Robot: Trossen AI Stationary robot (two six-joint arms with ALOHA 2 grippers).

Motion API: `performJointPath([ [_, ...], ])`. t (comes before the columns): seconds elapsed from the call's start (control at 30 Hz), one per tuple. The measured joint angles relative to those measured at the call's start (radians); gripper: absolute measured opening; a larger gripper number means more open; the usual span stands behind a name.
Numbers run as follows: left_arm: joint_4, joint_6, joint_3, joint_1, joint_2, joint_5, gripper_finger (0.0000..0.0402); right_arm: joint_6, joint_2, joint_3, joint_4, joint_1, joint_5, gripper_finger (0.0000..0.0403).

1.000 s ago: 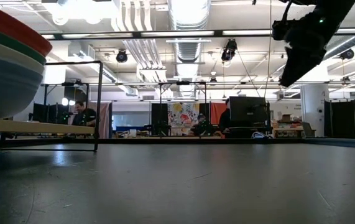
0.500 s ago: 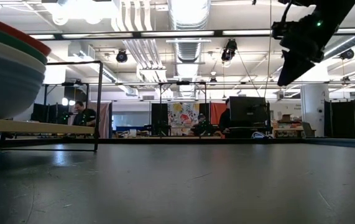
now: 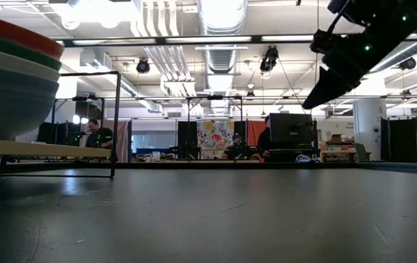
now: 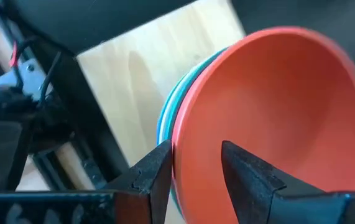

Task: Place and stack bowls onto a shelf
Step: Stack the orange bowl on the green bowl on the shelf, then return to Home Position

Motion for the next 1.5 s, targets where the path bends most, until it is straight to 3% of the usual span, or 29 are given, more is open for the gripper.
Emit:
performJointPath([
  [0.2, 0.000, -0.016, -0.052, 0.000, -0.008, 0.014, 0.0121, -0.037, -0.019, -0.155, 0.343, -0.024, -0.182, 0.0219],
  [0.47, 0.000, -0.013, -0.080, 0.000, -0.023, -0.098, 0.0121, -0.034, -0.020, -0.314, 0.718, -0.030, -0.239, 0.0219],
  [0.67, 0.000, 0.005, -0.081, 0.000, -0.055, -0.241, 0.0121, -0.004, -0.020, -0.410, 0.882, -0.030, -0.261, 0.0219],
  [0.87, 0.000, 0.039, -0.081, 0.000, -0.093, -0.310, 0.0121, -0.007, -0.020, -0.509, 1.044, -0.030, -0.261, 0.0219],
  [0.97, 0.000, 0.044, -0.081, 0.000, -0.111, -0.403, 0.0121, 0.001, -0.020, -0.565, 1.131, -0.030, -0.262, 0.0219],
  [1.27, 0.000, 0.091, -0.080, 0.002, -0.144, -0.629, 0.0121, 0.019, -0.019, -0.566, 1.123, -0.030, -0.239, 0.0219],
  [1.5, 0.000, 0.149, -0.076, 0.002, -0.144, -0.714, 0.0121, -0.028, -0.019, -0.566, 1.096, -0.030, -0.235, 0.0219],
])
